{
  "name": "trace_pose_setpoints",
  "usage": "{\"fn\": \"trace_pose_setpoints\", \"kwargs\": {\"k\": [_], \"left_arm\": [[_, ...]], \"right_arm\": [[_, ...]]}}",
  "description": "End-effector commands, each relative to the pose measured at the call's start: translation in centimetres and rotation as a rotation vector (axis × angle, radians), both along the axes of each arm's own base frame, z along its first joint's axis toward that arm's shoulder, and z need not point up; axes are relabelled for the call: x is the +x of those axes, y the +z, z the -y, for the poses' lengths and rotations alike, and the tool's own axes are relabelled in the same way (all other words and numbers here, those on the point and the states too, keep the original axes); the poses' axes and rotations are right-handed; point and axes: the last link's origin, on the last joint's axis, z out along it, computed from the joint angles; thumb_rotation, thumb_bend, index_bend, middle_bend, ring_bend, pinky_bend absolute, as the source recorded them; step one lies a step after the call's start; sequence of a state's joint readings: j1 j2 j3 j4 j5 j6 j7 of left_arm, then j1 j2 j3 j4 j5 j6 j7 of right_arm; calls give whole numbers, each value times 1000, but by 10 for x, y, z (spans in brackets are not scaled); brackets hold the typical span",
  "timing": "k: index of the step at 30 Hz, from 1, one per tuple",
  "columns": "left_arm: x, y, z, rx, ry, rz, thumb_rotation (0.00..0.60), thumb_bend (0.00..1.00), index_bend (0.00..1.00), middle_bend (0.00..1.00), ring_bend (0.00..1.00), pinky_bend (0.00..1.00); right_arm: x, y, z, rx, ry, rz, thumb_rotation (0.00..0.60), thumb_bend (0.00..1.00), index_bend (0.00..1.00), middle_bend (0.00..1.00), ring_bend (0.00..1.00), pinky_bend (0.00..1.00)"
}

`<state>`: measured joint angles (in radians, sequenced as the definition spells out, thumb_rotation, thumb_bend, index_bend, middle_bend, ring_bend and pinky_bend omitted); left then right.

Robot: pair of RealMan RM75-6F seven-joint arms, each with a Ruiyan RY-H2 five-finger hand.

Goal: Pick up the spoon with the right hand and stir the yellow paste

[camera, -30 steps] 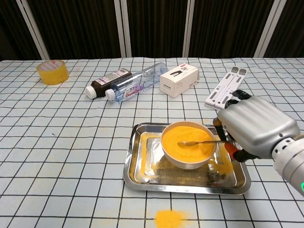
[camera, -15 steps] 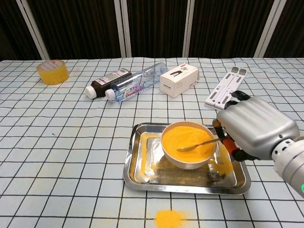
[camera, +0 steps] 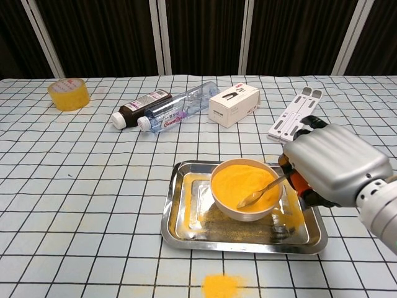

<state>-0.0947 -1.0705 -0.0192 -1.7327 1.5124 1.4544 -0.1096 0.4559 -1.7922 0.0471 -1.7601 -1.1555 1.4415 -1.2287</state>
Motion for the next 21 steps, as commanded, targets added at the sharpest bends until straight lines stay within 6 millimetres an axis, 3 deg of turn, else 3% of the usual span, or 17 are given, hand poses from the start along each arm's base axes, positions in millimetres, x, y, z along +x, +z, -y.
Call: {"fn": "trace_pose_setpoints", "kwargs": {"k": [1, 10, 21], "left_arm": [[0, 0, 0, 0, 0, 0, 600, 0, 0, 0, 0, 0], [0, 0, 0, 0, 1, 2, 600, 0, 0, 0, 0, 0], [0, 0, 0, 1, 0, 3, 600, 0, 0, 0, 0, 0]], "right_arm": [[0, 1, 1, -3, 2, 0, 600, 794, 628, 566, 213, 0], [-1, 0, 1, -14, 7, -2, 600, 950, 715, 610, 234, 0], [-1, 1, 2, -23, 10, -1, 600, 972, 751, 628, 240, 0]]}}
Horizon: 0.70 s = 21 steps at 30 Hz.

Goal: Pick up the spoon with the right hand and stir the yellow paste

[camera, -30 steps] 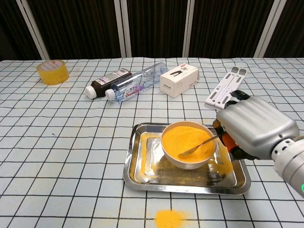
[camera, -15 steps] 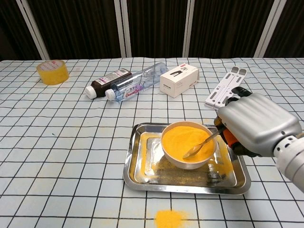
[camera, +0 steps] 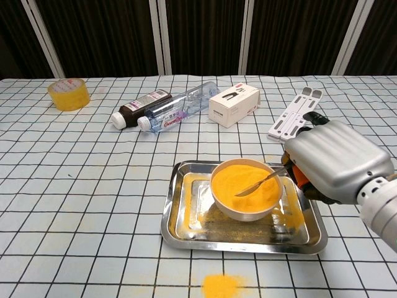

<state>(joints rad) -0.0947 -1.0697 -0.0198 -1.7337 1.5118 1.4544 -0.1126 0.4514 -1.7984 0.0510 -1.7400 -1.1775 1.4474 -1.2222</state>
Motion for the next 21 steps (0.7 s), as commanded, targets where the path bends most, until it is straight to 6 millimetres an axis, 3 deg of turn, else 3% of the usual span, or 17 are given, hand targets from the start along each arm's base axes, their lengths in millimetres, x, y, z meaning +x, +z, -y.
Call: {"fn": "trace_pose_setpoints", "kwargs": {"k": [1, 7, 12, 21], "left_arm": [[0, 0, 0, 0, 0, 0, 600, 0, 0, 0, 0, 0], [0, 0, 0, 1, -1, 0, 600, 0, 0, 0, 0, 0], [0, 0, 0, 1, -1, -1, 600, 0, 0, 0, 0, 0], [0, 0, 0, 2, -1, 0, 600, 0, 0, 0, 0, 0]], "right_arm": [[0, 1, 0, -3, 2, 0, 600, 975, 752, 628, 240, 0], [3, 4, 3, -50, 77, -48, 600, 978, 752, 629, 244, 0], [2, 5, 6, -141, 294, -228, 600, 979, 754, 631, 252, 0], [-8, 4, 11, -210, 477, -477, 600, 979, 770, 641, 261, 0]]}}
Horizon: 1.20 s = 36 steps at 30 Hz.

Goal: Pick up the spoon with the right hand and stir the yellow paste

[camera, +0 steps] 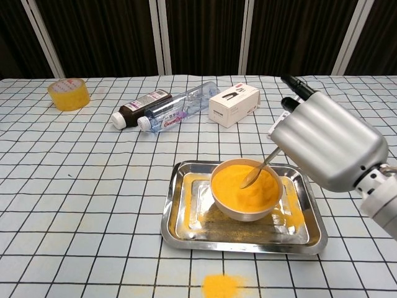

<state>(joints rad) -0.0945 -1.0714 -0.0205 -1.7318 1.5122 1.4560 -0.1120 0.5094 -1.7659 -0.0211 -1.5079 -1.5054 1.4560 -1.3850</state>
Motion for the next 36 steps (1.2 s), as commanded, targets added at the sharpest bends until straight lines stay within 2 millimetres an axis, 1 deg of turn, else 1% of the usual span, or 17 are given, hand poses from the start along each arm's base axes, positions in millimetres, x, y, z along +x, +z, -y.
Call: {"fn": "trace_pose_setpoints", "kwargs": {"k": [1, 10, 15, 19, 26, 31, 36], "left_arm": [[0, 0, 0, 0, -1, 1, 600, 0, 0, 0, 0, 0], [0, 0, 0, 2, -4, -1, 600, 0, 0, 0, 0, 0], [0, 0, 1, 1, -6, -3, 600, 0, 0, 0, 0, 0], [1, 0, 1, 4, -8, -3, 600, 0, 0, 0, 0, 0], [1, 0, 1, 5, -8, -3, 600, 0, 0, 0, 0, 0], [0, 1, 1, 7, -7, -1, 600, 0, 0, 0, 0, 0], [0, 1, 1, 5, -6, 1, 600, 0, 0, 0, 0, 0]], "right_arm": [[-5, 1, 1, -31, 71, -112, 600, 979, 770, 641, 261, 0], [-17, 7, 4, -83, 113, -256, 600, 978, 770, 641, 261, 0], [-20, 13, 6, -114, 136, -299, 600, 979, 770, 641, 261, 0], [-26, 14, 6, -119, 152, -336, 600, 979, 772, 641, 261, 0], [-32, 7, 4, -103, 140, -350, 600, 979, 773, 641, 261, 0], [-27, -2, 3, -82, 137, -325, 600, 979, 773, 641, 261, 0], [-18, -9, 2, -73, 147, -287, 600, 979, 773, 641, 261, 0]]}}
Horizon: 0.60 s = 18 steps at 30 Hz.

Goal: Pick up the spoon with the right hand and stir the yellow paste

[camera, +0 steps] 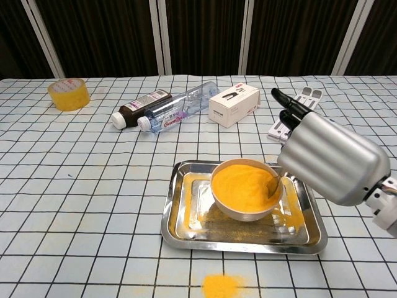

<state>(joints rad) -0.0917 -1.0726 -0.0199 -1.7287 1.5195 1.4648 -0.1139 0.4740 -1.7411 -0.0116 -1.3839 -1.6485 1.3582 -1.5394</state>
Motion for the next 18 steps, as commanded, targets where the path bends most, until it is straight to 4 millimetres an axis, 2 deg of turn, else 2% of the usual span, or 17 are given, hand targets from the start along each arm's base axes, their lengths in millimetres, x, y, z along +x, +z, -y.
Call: {"fn": "trace_pose_setpoints", "kwargs": {"k": [1, 9, 18], "left_arm": [[0, 0, 0, -1, 0, 1, 600, 0, 0, 0, 0, 0], [0, 0, 0, 0, 2, 1, 600, 0, 0, 0, 0, 0], [0, -1, 0, -3, 2, 0, 600, 0, 0, 0, 0, 0]], "right_arm": [[6, -3, 0, 2, 7, 18, 600, 979, 773, 641, 261, 0], [24, 0, 5, -11, 25, 64, 600, 979, 773, 641, 261, 0], [15, 17, 7, -46, 13, 44, 600, 979, 773, 641, 261, 0]]}}
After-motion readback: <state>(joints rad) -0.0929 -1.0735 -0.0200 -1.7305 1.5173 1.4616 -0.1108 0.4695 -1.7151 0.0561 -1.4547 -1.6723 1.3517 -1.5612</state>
